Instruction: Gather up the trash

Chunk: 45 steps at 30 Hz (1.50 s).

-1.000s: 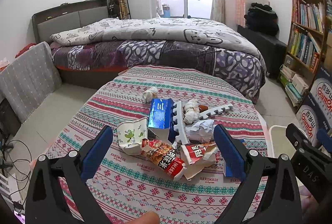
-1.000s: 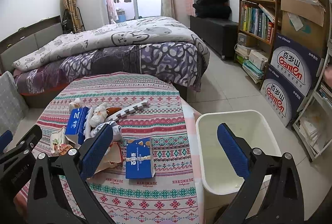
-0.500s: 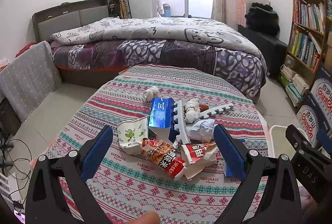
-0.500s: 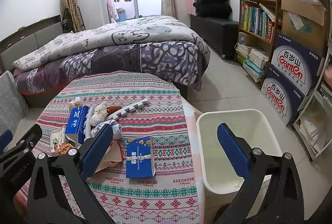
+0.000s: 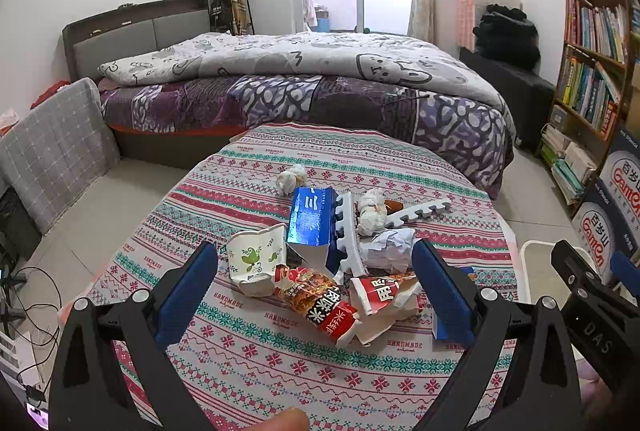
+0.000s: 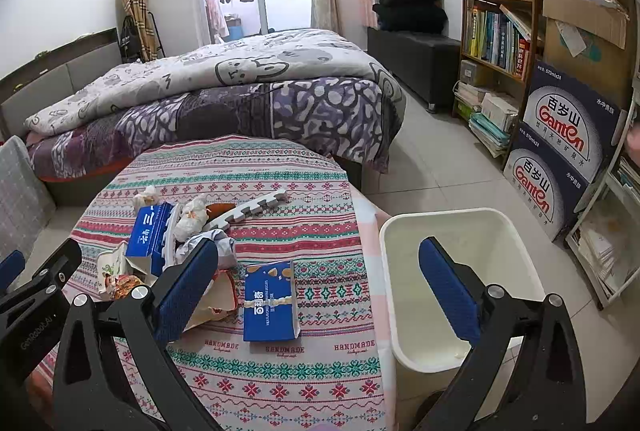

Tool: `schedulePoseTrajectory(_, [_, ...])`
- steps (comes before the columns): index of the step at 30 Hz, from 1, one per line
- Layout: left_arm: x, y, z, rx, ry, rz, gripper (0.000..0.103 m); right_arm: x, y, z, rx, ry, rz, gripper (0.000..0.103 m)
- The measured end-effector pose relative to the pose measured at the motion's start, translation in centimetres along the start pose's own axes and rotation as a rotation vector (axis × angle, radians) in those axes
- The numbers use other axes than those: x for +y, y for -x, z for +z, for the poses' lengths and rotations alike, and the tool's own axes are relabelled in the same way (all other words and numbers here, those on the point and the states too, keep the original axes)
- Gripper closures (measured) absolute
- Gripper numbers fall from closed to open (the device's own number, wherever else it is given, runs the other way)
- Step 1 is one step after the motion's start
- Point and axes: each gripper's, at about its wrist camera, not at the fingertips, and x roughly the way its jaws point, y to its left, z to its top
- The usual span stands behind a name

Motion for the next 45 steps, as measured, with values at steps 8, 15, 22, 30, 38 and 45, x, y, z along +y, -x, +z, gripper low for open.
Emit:
schedulePoseTrajectory(8, [0.0, 0.0, 0.01, 0.001, -0.001, 0.001, 0.008, -0.04, -0.03, 0.03, 0.001, 0.001, 0.0, 0.007])
schedulePoseTrajectory(15, [-0.02, 0.01, 0.04, 0.002, -0.001, -0.001, 0.008, 0.01, -0.03, -0.01, 0.002, -0.001, 0.0, 0.007])
schedulePoseTrajectory(22, [-0.03, 0.02, 0.09, 0.003, -0.002, -0.001, 0.008, -0.02, -0.04, 0.06, 0.003, 0.001, 0.0, 0.007])
schedulePoseTrajectory(30, [-0.02, 0.01, 0.07, 0.004, -0.002, 0.0, 0.008, 0.03, -0.04, 0.03, 0.003, 0.0, 0.0, 0.007])
schedulePoseTrajectory(38, [0.58, 0.15, -0.23, 0.008, 0.002, 0.004, 0.008, 0.03, -0.08, 0.03, 0.005, -0.001, 0.001, 0.007])
schedulePoseTrajectory(45, [0.44, -0.13, -0.42, 0.02, -0.008, 0.007, 0.008, 0.28, -0.32, -0.61, 0.014, 0.002, 0.003, 0.007])
